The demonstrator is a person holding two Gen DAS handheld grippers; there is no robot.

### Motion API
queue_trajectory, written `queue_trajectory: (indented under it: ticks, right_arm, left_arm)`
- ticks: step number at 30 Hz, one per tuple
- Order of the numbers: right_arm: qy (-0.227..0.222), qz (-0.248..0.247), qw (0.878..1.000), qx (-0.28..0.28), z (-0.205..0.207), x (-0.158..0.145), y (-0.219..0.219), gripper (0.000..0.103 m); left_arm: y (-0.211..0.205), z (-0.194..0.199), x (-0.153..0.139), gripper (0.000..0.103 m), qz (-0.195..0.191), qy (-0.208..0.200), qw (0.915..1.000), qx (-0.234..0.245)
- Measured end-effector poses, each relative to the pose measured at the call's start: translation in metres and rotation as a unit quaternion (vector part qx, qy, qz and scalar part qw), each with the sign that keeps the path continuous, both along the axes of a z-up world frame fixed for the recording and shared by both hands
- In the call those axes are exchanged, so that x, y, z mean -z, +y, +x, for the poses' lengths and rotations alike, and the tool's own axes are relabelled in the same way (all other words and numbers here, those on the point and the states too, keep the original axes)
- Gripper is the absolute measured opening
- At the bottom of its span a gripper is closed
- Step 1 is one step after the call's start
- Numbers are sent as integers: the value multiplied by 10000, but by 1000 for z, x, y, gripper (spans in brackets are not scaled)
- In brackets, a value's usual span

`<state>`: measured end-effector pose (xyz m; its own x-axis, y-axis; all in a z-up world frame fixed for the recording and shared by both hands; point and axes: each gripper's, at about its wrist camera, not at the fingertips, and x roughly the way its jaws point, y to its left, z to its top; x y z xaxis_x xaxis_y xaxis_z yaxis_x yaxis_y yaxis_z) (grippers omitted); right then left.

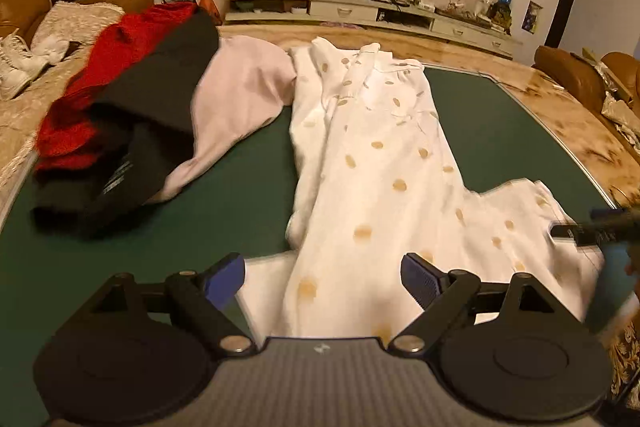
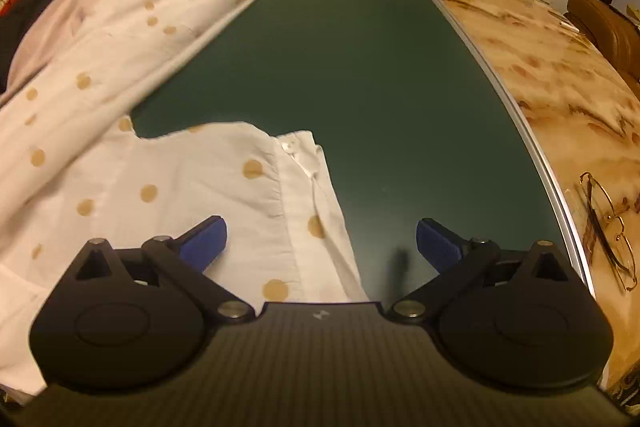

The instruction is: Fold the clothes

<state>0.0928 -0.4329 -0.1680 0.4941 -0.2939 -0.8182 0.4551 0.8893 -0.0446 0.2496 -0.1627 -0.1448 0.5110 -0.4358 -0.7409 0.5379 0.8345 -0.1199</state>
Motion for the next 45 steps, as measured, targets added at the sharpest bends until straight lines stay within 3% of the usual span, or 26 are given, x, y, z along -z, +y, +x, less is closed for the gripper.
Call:
queue_trajectory:
  ticks: [4,8,12,15,17,19,22,27,30,32,33,34,35,38,41,45]
  right_arm:
    - [-42,92,9999,-75,-3,7,-9,103]
    - [-156,272,9995,-72,-5,10,-21,103]
    - [-278,254,9992,-133,-8,10,-25,103]
    - [-382,202,9988,-215,-12,6,-26,74]
    - [-359,243,9986,-305,-13,1,-27,37]
    - [-327,271,9983,-394,-15,-2,-27,18]
    - [-284,196,9986,-393,-21,-3,-28,9]
    - [-253,353,9989,176,-55,-7,-52,9]
    - [-44,355,9988,340,-75,-7,-62,12]
    - [-80,72,9991,400,-79,-14,-63,49]
    - [-98,-69,9990,430,-80,-18,-63,56]
    - [-118,-209,9987,459,-82,-21,-64,63]
    - [-247,-311,9982,446,-80,-26,-64,65]
    - [-625,-56,9978,219,-55,-39,-67,65]
    - [-858,491,9950,-149,-15,-41,-69,65]
    - [-817,1337,9861,-550,58,-31,-71,65]
  left_arm:
    - [-27,31,17,76,209,137,9997,12]
    - [-36,38,29,34,332,234,9992,57]
    - [-27,31,28,11,225,136,9996,-76]
    - [-13,24,17,7,68,-54,9990,-446]
    - [0,18,7,7,-93,-188,9968,-775]
    - [17,11,-4,7,-292,-338,9926,-1127]
    - [46,-1,-16,7,-417,-545,9845,-1611]
    - [100,-18,-22,7,-277,-633,9675,-2432]
    - [118,-24,-15,8,55,-401,9645,-2611]
    - [124,-28,-11,12,168,-303,9647,-2610]
    - [123,-31,-14,16,129,-397,9670,-2515]
    - [119,-34,-18,31,123,-520,9687,-2426]
    - [113,-36,-23,53,135,-678,9699,-2336]
    - [86,-37,-41,79,-29,-1116,9786,-1729]
    - [40,-19,-50,86,18,-1254,9886,-833]
    - [-25,16,-40,89,625,-1318,9890,227]
